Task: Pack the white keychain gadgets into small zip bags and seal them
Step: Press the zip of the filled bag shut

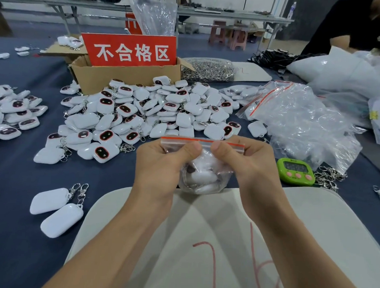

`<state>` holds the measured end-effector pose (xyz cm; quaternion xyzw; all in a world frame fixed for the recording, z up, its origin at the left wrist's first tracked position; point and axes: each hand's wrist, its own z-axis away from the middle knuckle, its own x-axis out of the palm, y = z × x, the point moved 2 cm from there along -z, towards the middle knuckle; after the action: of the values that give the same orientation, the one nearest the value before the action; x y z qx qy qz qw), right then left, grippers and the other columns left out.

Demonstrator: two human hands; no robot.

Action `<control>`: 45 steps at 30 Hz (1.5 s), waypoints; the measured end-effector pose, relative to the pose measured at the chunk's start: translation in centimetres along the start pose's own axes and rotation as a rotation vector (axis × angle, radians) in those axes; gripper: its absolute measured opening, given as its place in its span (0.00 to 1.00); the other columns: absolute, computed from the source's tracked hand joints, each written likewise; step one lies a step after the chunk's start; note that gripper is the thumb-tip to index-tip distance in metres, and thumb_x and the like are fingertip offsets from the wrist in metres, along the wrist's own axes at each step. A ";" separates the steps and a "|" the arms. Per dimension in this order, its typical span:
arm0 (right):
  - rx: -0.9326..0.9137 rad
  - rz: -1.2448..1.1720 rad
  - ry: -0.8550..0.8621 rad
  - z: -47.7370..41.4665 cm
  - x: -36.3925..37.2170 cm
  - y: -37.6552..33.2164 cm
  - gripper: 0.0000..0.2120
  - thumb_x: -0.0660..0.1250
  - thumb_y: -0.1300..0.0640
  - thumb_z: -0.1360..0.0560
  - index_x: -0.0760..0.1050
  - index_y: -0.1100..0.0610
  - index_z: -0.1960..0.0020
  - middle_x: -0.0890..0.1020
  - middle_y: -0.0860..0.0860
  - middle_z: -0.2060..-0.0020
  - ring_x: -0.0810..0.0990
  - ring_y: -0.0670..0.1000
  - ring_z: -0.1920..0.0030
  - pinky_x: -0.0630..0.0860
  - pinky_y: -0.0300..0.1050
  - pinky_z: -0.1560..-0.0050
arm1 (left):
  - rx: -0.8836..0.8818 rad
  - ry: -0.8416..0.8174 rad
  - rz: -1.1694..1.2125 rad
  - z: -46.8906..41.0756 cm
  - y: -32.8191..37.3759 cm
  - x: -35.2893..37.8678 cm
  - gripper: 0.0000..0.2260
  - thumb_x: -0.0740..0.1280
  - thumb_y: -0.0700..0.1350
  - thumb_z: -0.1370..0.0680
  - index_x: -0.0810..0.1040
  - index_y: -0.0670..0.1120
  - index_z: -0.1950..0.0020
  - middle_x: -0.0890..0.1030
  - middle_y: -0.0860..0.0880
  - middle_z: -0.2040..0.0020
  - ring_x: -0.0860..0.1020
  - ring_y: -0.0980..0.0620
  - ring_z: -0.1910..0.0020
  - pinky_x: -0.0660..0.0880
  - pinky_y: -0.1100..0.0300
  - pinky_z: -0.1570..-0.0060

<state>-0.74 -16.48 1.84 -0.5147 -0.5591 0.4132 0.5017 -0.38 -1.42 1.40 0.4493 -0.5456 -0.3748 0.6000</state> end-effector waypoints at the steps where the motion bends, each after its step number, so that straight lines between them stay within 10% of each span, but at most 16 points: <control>1: -0.001 0.006 0.000 0.0 -0.1 0.0 0.12 0.75 0.56 0.31 0.82 0.67 0.60 0.84 0.60 0.68 0.81 0.54 0.68 0.78 0.47 0.66 | -0.002 0.002 -0.003 0.0 0.0 0.0 0.03 0.76 0.36 0.31 0.87 0.40 0.59 0.86 0.38 0.57 0.84 0.40 0.58 0.82 0.40 0.54; 13: -0.119 0.045 -0.060 -0.3 -0.4 -0.2 0.02 0.74 0.64 0.30 0.86 0.59 0.61 0.86 0.59 0.66 0.83 0.52 0.67 0.78 0.44 0.64 | 0.097 -0.041 -0.126 -0.4 0.0 -0.4 0.02 0.74 0.31 0.28 0.86 0.36 0.60 0.85 0.40 0.62 0.82 0.47 0.64 0.79 0.56 0.63; 24: -0.138 0.067 -0.070 -0.4 0.0 0.0 0.03 0.73 0.62 0.29 0.84 0.60 0.61 0.84 0.61 0.66 0.81 0.55 0.65 0.77 0.48 0.60 | 0.151 -0.089 -0.206 0.1 0.3 0.0 0.01 0.77 0.38 0.30 0.87 0.42 0.62 0.85 0.40 0.64 0.83 0.39 0.65 0.82 0.43 0.58; 39: 0.033 -0.095 -0.030 -0.9 -1.4 0.4 0.07 0.72 0.62 0.32 0.79 0.56 0.68 0.76 0.57 0.70 0.69 0.58 0.63 0.68 0.47 0.60 | 0.072 0.032 -0.164 -0.4 0.6 -0.3 0.11 0.74 0.42 0.24 0.87 0.47 0.67 0.84 0.48 0.67 0.80 0.56 0.68 0.76 0.69 0.66; 45: 0.180 -0.159 -0.124 -1.0 -2.5 0.6 0.18 0.70 0.58 0.27 0.81 0.72 0.44 0.82 0.73 0.46 0.79 0.73 0.49 0.75 0.66 0.38 | 0.041 -0.022 -0.217 -0.3 0.9 -0.4 0.21 0.66 0.51 0.18 0.86 0.51 0.69 0.84 0.52 0.68 0.80 0.57 0.66 0.76 0.67 0.62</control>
<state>0.28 -18.94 1.04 -0.3948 -0.5888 0.4518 0.5416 -0.14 -0.69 2.16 0.5137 -0.5079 -0.4313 0.5405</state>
